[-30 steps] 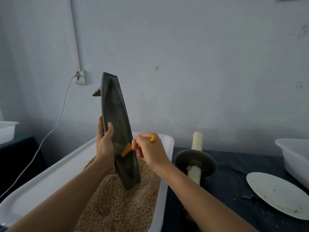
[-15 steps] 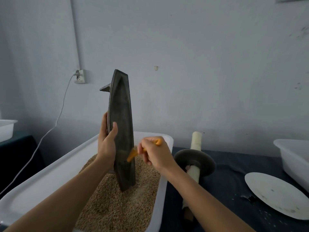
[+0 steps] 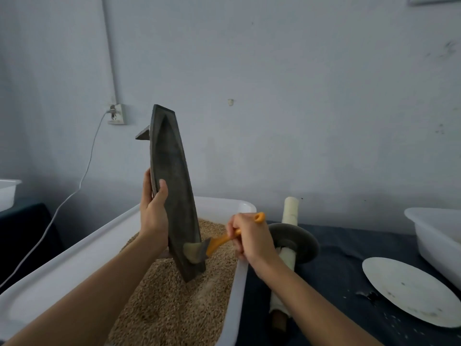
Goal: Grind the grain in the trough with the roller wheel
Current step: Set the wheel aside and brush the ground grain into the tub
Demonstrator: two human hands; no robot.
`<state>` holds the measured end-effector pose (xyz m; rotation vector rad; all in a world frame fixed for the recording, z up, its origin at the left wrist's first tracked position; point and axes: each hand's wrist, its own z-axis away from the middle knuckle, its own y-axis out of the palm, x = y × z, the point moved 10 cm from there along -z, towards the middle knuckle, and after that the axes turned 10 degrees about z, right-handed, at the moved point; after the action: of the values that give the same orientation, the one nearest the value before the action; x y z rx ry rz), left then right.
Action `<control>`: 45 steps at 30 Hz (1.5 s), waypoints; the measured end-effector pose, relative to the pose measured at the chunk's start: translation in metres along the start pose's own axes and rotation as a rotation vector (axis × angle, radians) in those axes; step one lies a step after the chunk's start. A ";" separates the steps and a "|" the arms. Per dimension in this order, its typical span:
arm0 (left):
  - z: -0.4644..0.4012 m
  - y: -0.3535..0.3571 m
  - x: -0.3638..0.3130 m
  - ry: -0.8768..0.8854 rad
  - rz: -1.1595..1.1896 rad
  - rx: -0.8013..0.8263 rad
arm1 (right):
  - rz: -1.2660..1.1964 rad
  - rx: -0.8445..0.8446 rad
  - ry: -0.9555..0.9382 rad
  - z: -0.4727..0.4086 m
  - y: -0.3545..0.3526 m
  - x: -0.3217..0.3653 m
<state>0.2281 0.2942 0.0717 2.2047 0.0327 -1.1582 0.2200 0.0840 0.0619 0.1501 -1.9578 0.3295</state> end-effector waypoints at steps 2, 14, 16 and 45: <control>-0.003 -0.005 0.000 -0.005 0.027 -0.047 | -0.091 -0.058 0.009 -0.001 -0.017 0.001; -0.007 -0.030 -0.006 -0.005 0.044 -0.180 | -0.026 -0.078 -0.161 0.013 -0.034 0.020; -0.007 -0.029 -0.006 0.000 0.032 -0.177 | 0.093 -0.076 -0.154 0.014 -0.029 0.019; 0.024 0.009 0.037 -0.462 0.075 -0.042 | -0.088 0.042 0.124 -0.010 0.006 0.019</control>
<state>0.2363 0.2643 0.0393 1.8377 -0.2153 -1.5776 0.2197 0.0940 0.0816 0.2373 -1.8163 0.3146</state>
